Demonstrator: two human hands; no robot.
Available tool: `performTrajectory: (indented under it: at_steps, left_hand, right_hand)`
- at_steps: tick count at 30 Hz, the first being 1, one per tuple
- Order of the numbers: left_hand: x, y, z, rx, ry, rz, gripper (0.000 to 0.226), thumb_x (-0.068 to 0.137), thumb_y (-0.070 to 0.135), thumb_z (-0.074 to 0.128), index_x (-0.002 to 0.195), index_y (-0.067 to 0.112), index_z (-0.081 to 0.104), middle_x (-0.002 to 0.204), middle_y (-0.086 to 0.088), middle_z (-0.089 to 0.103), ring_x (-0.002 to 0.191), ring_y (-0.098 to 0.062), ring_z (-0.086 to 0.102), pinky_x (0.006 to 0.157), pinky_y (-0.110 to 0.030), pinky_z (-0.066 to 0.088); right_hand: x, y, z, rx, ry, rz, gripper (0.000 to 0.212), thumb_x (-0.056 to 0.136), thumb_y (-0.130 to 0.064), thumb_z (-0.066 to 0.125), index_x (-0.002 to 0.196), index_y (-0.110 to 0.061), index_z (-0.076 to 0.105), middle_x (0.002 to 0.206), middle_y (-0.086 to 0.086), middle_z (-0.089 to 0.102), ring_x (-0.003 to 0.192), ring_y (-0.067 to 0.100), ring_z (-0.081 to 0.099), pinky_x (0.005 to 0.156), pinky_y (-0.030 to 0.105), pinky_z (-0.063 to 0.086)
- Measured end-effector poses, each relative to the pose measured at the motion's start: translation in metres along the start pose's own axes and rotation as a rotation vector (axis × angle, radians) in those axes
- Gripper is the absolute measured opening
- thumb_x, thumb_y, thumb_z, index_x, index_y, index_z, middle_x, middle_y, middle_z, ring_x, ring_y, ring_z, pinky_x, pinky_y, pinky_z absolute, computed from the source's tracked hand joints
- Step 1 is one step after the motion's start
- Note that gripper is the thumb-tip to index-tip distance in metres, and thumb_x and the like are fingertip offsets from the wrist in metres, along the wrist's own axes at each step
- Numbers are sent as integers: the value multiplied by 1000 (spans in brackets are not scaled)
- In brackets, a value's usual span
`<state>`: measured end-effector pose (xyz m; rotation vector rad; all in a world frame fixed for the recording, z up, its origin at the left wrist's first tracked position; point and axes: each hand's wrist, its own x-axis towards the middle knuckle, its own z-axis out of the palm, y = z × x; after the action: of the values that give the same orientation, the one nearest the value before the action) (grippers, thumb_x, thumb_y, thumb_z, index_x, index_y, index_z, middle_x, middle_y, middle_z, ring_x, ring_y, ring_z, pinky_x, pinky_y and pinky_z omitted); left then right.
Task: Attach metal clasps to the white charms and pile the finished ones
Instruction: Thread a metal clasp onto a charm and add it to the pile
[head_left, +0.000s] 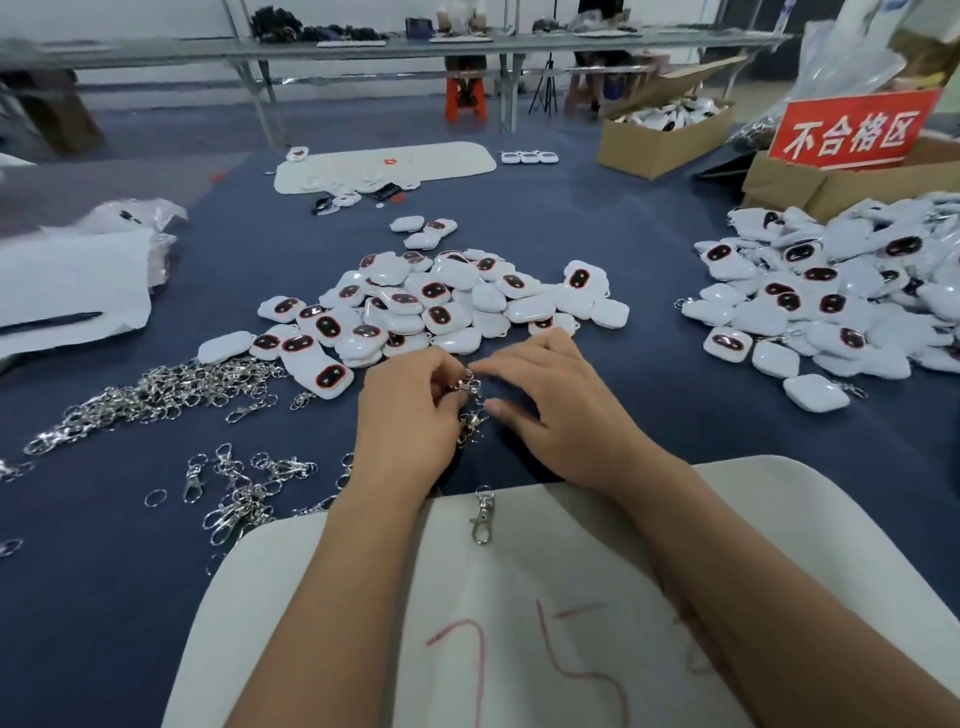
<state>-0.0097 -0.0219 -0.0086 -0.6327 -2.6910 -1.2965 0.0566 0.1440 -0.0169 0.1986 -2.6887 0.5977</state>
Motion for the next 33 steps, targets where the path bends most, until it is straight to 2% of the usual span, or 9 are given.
performTrajectory:
  at_steps: [3,8,12,15,19,22,26,29,33]
  left_hand:
    - [-3,4,1,-186,22,12,21,86,1,74,83,21,73,79,15,71,76,3,66,73,-7,49]
    - [-4,9,7,-324,-44,64,18,85,-2,75,85,16,72,75,8,71,71,-4,67,68,-12,52]
    - [-3,8,9,-332,53,54,15,86,4,76,90,17,70,82,5,71,76,-8,67,73,-15,53]
    - [0,2,7,-29,122,141,16,92,21,72,108,21,70,111,5,67,109,-13,58,97,-27,46]
    - [3,4,8,321,-100,192,45,102,35,55,144,20,52,150,2,48,148,-27,29,121,-44,23]
    - [1,8,11,267,-71,214,37,101,24,55,138,20,55,139,3,55,141,-26,37,120,-43,26]
    - [-1,6,12,154,-73,228,37,94,8,63,127,24,61,125,9,60,117,-13,52,94,-23,37]
    - [2,6,14,205,-88,222,44,93,11,68,134,25,60,129,8,57,121,-14,49,100,-24,38]
    - [1,6,16,254,-55,189,33,96,17,66,126,29,65,122,10,60,116,-15,49,90,-24,36]
  right_hand:
    - [1,1,1,18,-37,12,48,94,-29,74,141,-26,62,131,-14,66,113,19,50,102,37,40]
    - [-2,5,-2,193,166,79,16,90,-13,79,103,-23,80,84,-18,72,76,3,61,72,15,41]
    - [-4,7,-4,284,312,223,10,88,-8,80,84,-16,77,71,-16,69,65,1,61,63,8,41]
    - [-2,7,-5,312,341,317,11,89,-14,81,79,-16,75,68,-13,69,63,2,61,63,9,43]
    - [-2,8,-7,341,371,370,11,89,-14,81,79,-16,76,67,-14,69,65,2,62,65,9,44]
    - [-3,11,-9,440,412,405,13,91,-17,79,79,-17,76,69,-12,71,64,2,62,67,10,45]
    - [-2,13,-9,465,430,454,18,93,-22,77,77,-17,74,66,-14,68,62,0,58,65,10,42]
    - [-2,12,-11,492,431,452,20,94,-18,73,75,-12,68,66,-16,66,61,4,57,64,15,45]
    - [-5,9,-12,697,340,394,22,94,-8,71,77,-2,58,69,5,73,53,23,67,47,26,48]
